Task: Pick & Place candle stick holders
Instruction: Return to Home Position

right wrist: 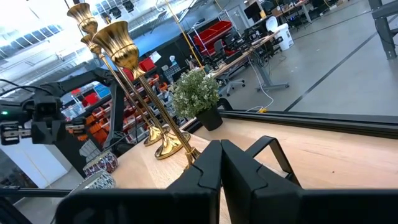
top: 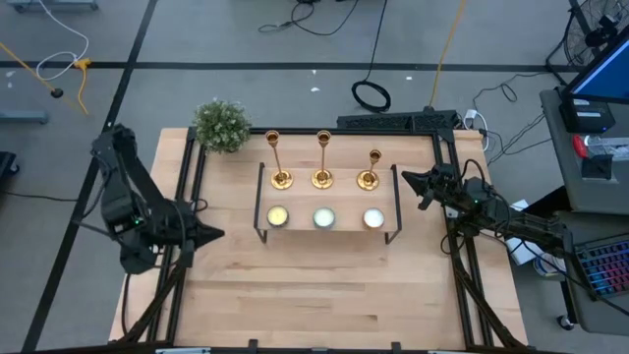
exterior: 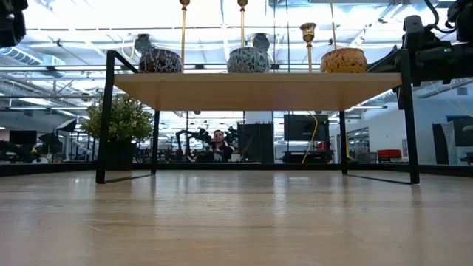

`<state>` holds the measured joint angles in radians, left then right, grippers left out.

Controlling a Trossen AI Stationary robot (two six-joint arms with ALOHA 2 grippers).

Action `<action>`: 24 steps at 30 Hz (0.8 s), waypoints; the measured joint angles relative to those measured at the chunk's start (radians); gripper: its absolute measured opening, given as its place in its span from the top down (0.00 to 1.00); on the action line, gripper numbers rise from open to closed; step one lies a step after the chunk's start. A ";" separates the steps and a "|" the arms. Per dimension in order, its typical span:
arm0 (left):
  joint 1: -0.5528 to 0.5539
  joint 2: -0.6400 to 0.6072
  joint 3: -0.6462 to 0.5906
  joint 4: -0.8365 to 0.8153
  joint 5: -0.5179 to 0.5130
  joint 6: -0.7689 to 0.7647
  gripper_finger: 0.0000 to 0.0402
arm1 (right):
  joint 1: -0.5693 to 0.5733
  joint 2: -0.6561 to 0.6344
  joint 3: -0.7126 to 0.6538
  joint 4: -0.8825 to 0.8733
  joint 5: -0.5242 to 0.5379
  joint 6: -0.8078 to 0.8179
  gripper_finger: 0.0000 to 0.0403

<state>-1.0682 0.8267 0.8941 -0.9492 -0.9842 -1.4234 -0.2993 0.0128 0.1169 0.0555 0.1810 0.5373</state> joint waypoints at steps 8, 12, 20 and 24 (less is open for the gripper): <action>0.014 -0.204 -0.178 0.142 -0.014 0.121 1.00 | 0.000 0.000 0.000 0.000 0.000 0.000 0.99; 0.021 -0.356 -0.251 0.239 -0.098 0.250 1.00 | 0.000 0.000 0.001 0.000 0.000 0.000 0.99; 0.119 -0.545 -0.312 0.398 -0.094 0.528 1.00 | 0.000 0.000 0.001 0.000 0.000 0.000 0.99; 0.185 -0.526 -0.328 0.535 0.005 0.676 1.00 | 0.000 0.000 0.001 0.000 0.000 0.000 0.99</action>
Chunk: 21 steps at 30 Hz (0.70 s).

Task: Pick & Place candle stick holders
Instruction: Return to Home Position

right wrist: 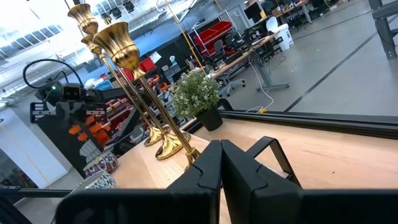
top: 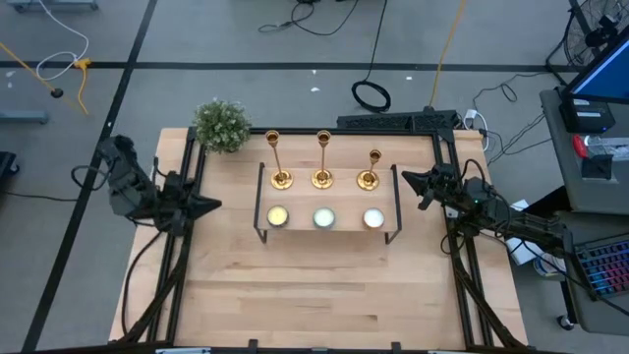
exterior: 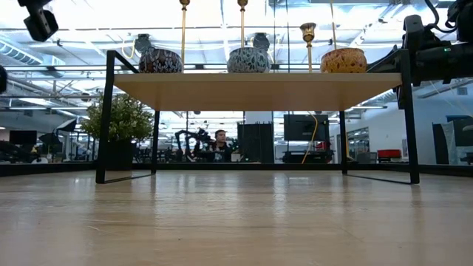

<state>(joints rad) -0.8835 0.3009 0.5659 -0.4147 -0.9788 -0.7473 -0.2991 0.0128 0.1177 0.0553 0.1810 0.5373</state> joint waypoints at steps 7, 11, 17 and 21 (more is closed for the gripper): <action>0.173 0.128 -0.024 0.043 0.192 -0.037 1.00 | 0.000 0.000 0.000 0.000 0.000 0.000 0.99; 0.284 0.178 -0.066 0.193 0.328 0.010 1.00 | 0.000 0.000 0.000 0.000 0.000 0.000 0.99; 0.450 0.198 -0.145 0.503 0.506 0.175 1.00 | 0.000 0.000 0.000 0.000 0.000 0.000 0.99; 0.529 0.192 -0.146 0.519 0.563 0.322 1.00 | 0.000 0.000 0.000 0.001 0.000 0.000 0.99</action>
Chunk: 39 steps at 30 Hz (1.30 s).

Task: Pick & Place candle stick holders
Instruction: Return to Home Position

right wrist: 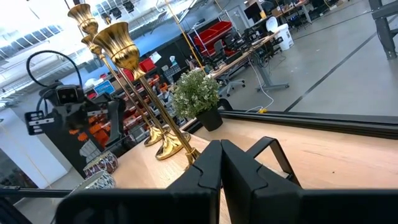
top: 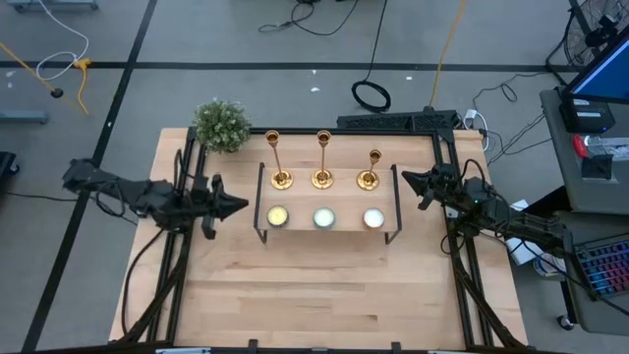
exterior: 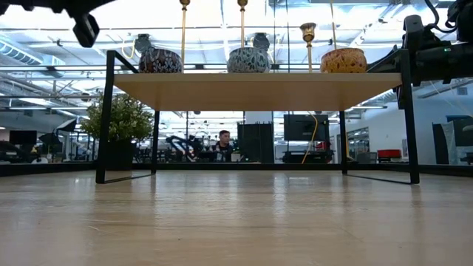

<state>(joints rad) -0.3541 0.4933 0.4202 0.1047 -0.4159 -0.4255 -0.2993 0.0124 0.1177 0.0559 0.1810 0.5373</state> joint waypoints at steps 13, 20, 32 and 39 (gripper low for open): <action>0.349 -0.012 0.000 -0.080 0.389 0.089 1.00 | 0.000 0.000 0.000 0.000 0.000 0.000 0.99; 0.362 -0.099 0.000 -0.084 0.365 0.108 1.00 | 0.000 0.000 0.000 0.000 0.000 0.000 0.99; 0.312 -0.176 0.000 -0.263 0.275 0.146 1.00 | 0.000 0.000 0.000 0.000 0.000 0.000 0.99; 0.310 -0.185 -0.041 -0.254 0.232 0.162 1.00 | 0.000 0.000 0.000 0.000 0.000 0.000 0.99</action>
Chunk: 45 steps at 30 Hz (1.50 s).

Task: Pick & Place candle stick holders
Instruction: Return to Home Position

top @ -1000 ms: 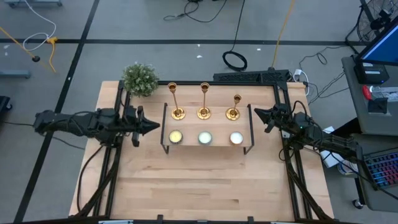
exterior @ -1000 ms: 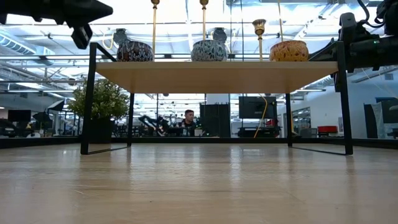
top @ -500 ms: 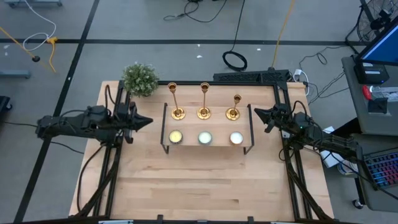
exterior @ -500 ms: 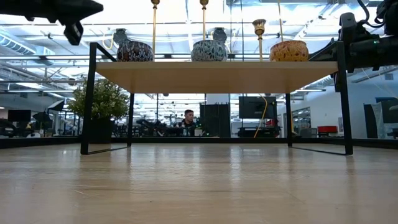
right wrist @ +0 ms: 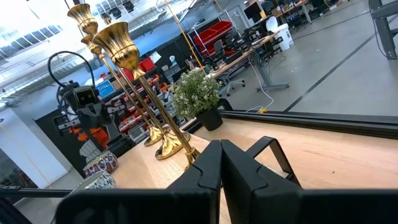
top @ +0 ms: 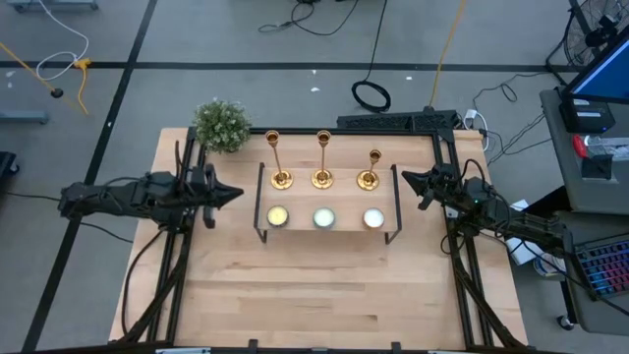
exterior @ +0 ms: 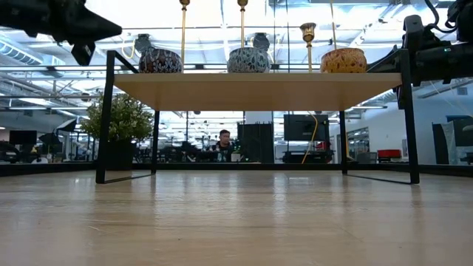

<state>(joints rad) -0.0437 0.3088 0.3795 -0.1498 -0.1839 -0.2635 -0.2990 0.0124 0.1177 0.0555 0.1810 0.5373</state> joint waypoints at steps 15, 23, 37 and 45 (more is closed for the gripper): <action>-0.016 -0.108 -0.242 0.283 -0.010 -0.023 1.00 | 0.000 0.000 0.000 0.000 0.000 0.000 0.99; -0.018 -0.116 -0.315 0.335 -0.046 -0.058 1.00 | 0.000 0.000 0.000 0.000 0.000 0.000 0.99; -0.018 -0.114 -0.365 0.334 -0.033 -0.076 1.00 | 0.000 0.000 0.000 0.000 0.000 0.000 0.99; -0.035 -0.113 -0.364 0.220 -0.025 -0.106 1.00 | 0.000 0.000 0.000 0.000 0.000 0.000 0.99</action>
<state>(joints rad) -0.0788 0.1955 0.0151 0.0703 -0.2092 -0.3693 -0.2993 0.0124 0.1177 0.0555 0.1810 0.5373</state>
